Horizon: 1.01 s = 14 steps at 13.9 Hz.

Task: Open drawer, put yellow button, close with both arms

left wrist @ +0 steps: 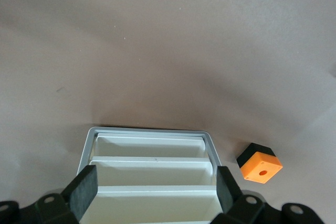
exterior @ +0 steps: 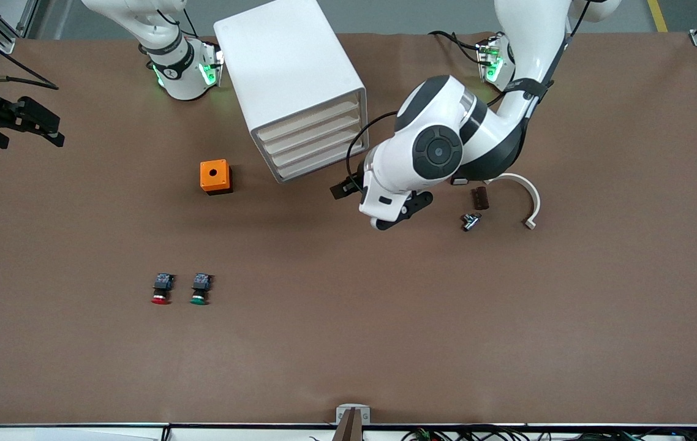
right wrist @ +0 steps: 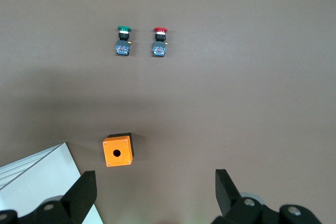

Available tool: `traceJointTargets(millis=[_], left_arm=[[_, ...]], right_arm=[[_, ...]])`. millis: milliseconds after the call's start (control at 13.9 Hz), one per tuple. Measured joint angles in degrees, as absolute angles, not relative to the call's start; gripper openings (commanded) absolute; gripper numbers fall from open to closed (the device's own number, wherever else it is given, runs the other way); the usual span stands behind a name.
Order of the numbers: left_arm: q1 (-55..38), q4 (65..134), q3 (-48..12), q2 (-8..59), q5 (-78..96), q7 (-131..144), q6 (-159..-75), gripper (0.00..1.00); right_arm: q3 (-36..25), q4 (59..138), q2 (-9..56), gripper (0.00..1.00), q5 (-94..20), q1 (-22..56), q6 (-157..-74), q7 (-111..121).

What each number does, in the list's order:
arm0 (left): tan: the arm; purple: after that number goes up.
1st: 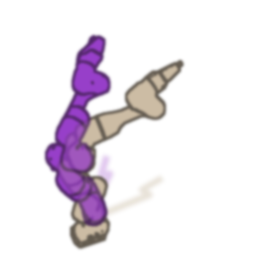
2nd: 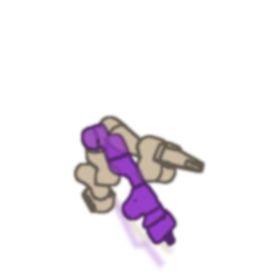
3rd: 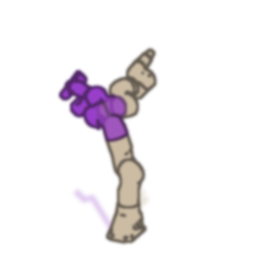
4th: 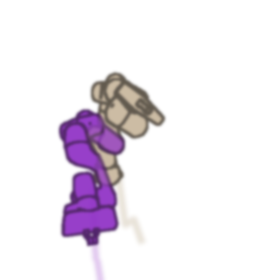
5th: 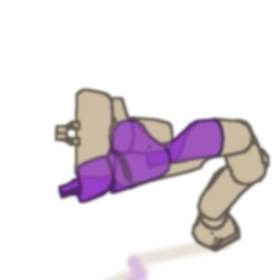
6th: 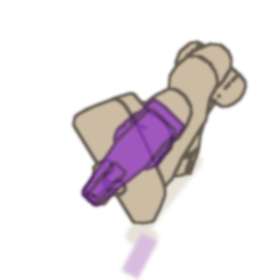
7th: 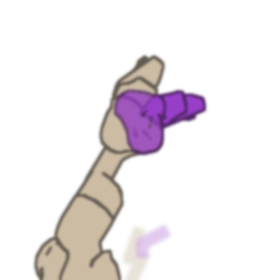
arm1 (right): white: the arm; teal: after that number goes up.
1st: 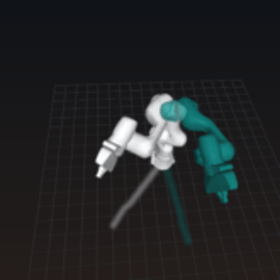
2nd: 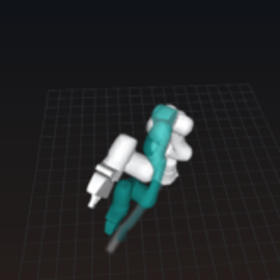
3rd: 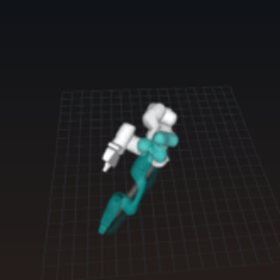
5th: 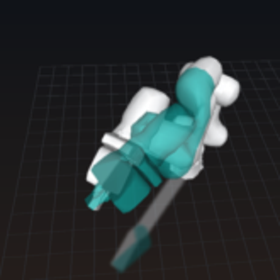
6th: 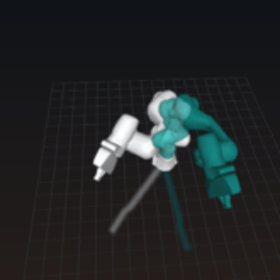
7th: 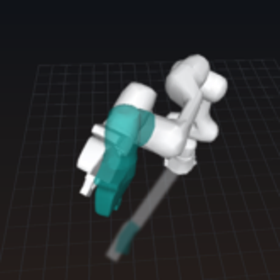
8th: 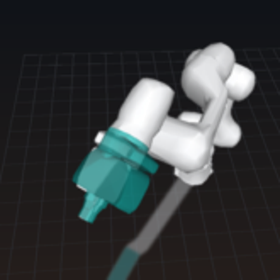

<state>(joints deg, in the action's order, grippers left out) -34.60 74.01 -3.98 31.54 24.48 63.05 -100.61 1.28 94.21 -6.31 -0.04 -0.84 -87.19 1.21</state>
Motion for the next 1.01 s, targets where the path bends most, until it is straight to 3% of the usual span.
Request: traceJointTargets(millis=[503,1006], left_arm=[[-27.72,73.86,-3.87,26.92,23.07,52.49,-95.97,0.99],[-16.7,73.86,-3.72,18.17,18.86,32.37,-83.31,0.99]], right_arm=[[1.42,94.2,-7.64,1.0,-0.05,-0.8,-87.28,1.21],[1.34,94.21,-7.74,1.0,-0.05,-0.8,-87.68,1.2]])
